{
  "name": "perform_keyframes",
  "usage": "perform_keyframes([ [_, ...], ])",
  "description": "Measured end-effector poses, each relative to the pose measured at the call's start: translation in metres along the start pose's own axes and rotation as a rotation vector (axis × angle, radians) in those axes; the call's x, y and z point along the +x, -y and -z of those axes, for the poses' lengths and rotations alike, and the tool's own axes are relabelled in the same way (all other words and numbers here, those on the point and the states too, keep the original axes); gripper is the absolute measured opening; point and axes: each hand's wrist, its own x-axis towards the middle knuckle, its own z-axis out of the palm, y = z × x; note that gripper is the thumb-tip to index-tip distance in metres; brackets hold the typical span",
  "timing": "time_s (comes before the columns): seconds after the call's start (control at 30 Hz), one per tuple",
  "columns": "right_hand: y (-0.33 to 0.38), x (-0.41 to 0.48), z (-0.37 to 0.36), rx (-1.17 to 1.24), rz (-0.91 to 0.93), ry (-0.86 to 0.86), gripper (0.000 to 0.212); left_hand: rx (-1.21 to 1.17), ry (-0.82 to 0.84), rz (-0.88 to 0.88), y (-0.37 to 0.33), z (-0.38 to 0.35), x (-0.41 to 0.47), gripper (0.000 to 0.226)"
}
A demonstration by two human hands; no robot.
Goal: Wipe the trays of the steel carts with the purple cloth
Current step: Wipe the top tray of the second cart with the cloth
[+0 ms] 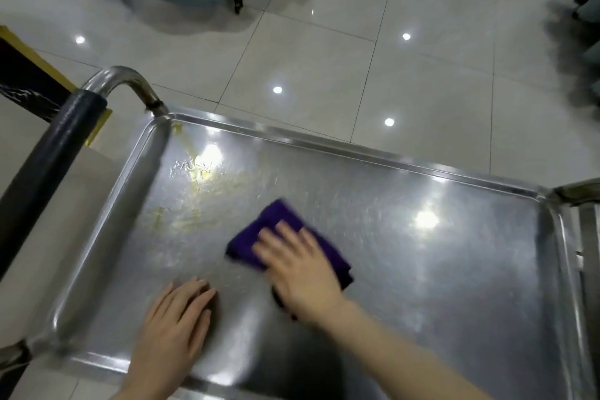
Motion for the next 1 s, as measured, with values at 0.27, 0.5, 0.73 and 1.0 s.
perform_keyframes([
  [0.27, -0.021, 0.063, 0.016, -0.018, 0.069, 0.037, 0.043, -0.032, 0.099, -0.009, 0.054, 0.026, -0.015, 0.039],
  [0.5, -0.025, 0.131, 0.024, -0.070, -0.341, -0.012, 0.047, 0.015, 0.206, 0.252, 0.090, 0.056, -0.018, 0.050],
  [0.73, 0.122, 0.029, -0.033, -0.042, 0.315, 0.127, 0.042, -0.013, 0.289, 0.398, 0.114, 0.076, -0.016, 0.061],
  [1.0, 0.052, 0.196, -0.005, 0.003, -0.125, 0.011, 0.044, -0.102, 0.348, 0.416, 0.121, 0.077, -0.014, 0.058],
])
